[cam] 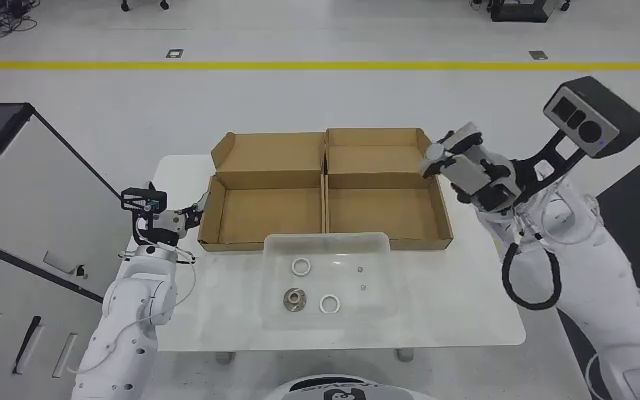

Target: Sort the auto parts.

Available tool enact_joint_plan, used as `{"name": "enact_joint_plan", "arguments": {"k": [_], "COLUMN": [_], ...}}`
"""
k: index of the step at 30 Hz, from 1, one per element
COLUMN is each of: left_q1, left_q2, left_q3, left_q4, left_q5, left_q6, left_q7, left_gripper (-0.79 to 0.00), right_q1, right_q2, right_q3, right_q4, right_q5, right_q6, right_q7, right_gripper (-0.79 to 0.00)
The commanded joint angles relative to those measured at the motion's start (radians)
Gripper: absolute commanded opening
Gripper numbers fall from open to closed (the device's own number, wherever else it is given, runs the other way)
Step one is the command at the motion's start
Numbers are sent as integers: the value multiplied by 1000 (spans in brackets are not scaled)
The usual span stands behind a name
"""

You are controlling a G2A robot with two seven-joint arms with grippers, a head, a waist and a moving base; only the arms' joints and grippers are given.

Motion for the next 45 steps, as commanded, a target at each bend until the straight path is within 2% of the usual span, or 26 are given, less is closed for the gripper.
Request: {"name": "enact_joint_plan", "arguments": {"k": [1, 10, 20, 26, 35, 40, 45], "left_q1": [0, 0, 0, 0, 0, 0, 0], "left_q2": [0, 0, 0, 0, 0, 0, 0], "left_q3": [0, 0, 0, 0, 0, 0, 0], "left_q4": [0, 0, 0, 0, 0, 0, 0], "left_q5": [0, 0, 0, 0, 0, 0, 0], "left_q6": [0, 0, 0, 0, 0, 0, 0], "left_q7": [0, 0, 0, 0, 0, 0, 0], "left_gripper": [0, 0, 0, 0, 0, 0, 0], "right_q1": [16, 105, 109, 45, -15, -45, -58], "right_q2": [-14, -83, -86, -107, -165, -192, -202], "right_q3": [-11, -91, -93, -110, -96, -71, -45], "right_q4": [-7, 15, 17, -47, -127, -108, -71], "right_q5": [32, 111, 113, 186, 283, 270, 217], "right_q6": [0, 0, 0, 0, 0, 0, 0], "right_q7": [3, 121, 128, 34, -18, 37, 132], "right_gripper": [-785, -785, -785, -785, -785, -785, -785]}}
